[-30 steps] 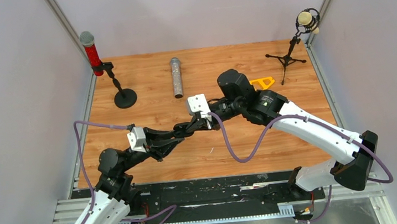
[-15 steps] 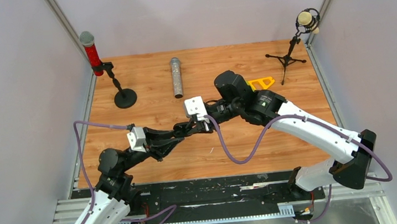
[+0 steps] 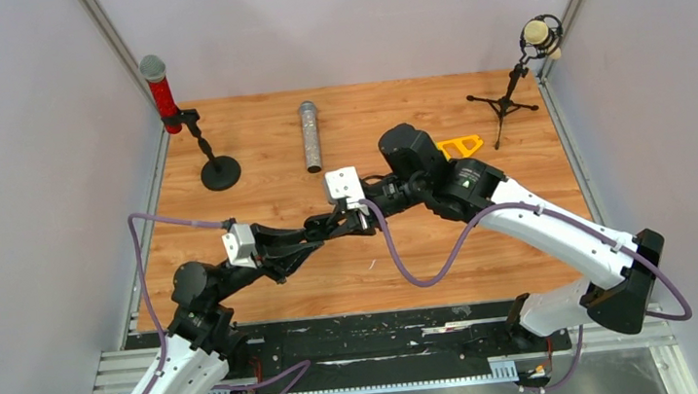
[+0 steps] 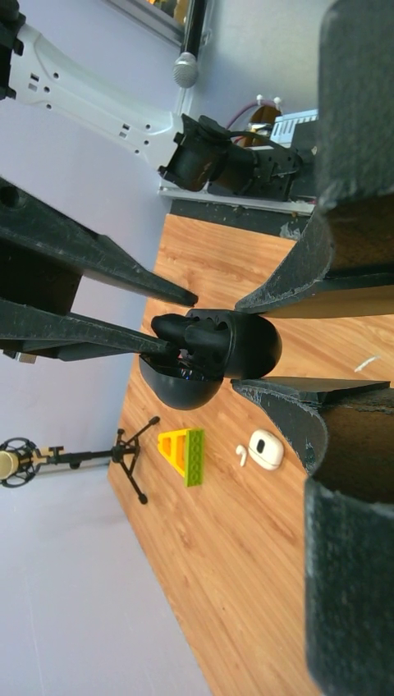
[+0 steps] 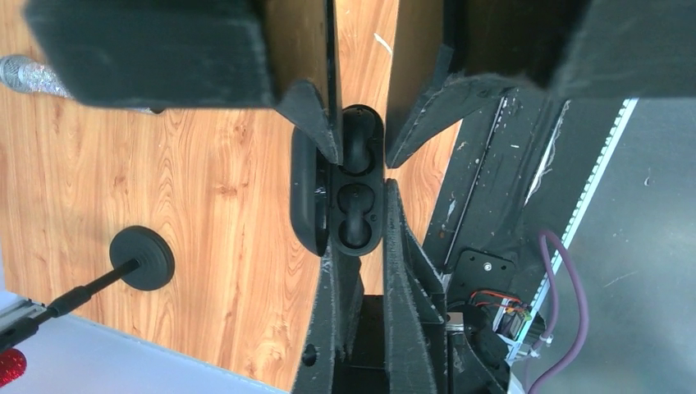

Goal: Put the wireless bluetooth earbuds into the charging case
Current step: Pick up the earbud from the charging case.

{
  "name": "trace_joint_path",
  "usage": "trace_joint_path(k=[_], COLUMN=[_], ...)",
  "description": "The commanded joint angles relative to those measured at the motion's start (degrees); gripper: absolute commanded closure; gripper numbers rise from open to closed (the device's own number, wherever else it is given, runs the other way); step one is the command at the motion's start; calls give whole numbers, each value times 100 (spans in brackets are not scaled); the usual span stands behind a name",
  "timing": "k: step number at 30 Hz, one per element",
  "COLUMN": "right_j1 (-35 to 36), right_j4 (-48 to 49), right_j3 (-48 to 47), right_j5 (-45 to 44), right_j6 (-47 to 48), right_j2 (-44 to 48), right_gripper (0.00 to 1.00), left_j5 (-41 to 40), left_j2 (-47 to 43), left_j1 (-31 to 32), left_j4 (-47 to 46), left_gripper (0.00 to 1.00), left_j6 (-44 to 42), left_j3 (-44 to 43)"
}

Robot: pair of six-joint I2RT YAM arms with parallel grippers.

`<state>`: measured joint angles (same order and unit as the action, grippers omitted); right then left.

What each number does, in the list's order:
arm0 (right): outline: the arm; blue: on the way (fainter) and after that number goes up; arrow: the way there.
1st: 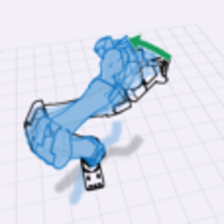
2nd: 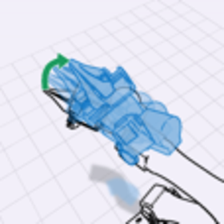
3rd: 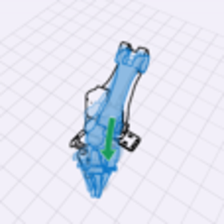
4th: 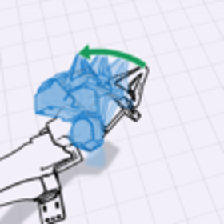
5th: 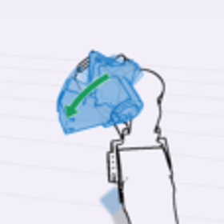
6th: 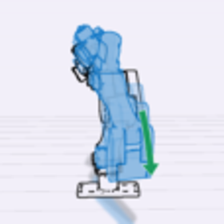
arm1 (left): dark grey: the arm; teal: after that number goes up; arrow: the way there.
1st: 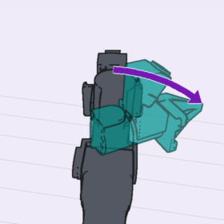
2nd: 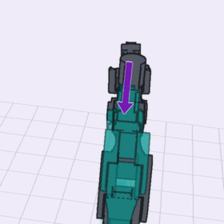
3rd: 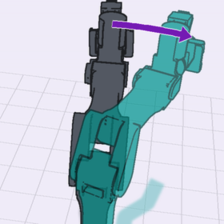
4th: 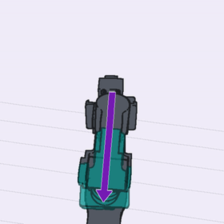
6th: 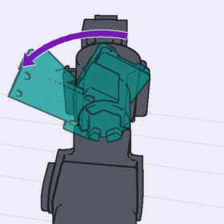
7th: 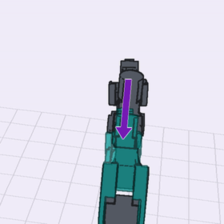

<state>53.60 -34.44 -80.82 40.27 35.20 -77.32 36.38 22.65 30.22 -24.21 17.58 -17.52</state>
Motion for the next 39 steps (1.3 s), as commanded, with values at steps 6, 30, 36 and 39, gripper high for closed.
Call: trace_joint_path(k=[6,30,36,39], right_j1=[10,-87,-190,-291], right_j4=[119,996,1050,1054], right_j3=[-39,-193,-372,-395], right_j5=[-65,-846,-1206,-1461], right_j6=[-219,-3320,-4076,-4650], right_j2=[177,174,127,210], right_gripper=[96,100,100,100], left_j5=[-115,-611,-672,-717], left_j2=[-80,-52,-80,-77], left_j1=[-35,-33,-34,-33], left_j4=[-480,-111,-45,-11], left_gripper=[100,100,100,100], left_j6=[-102,-788,-825,-876], left_j3=[-114,-219,-227,-221])
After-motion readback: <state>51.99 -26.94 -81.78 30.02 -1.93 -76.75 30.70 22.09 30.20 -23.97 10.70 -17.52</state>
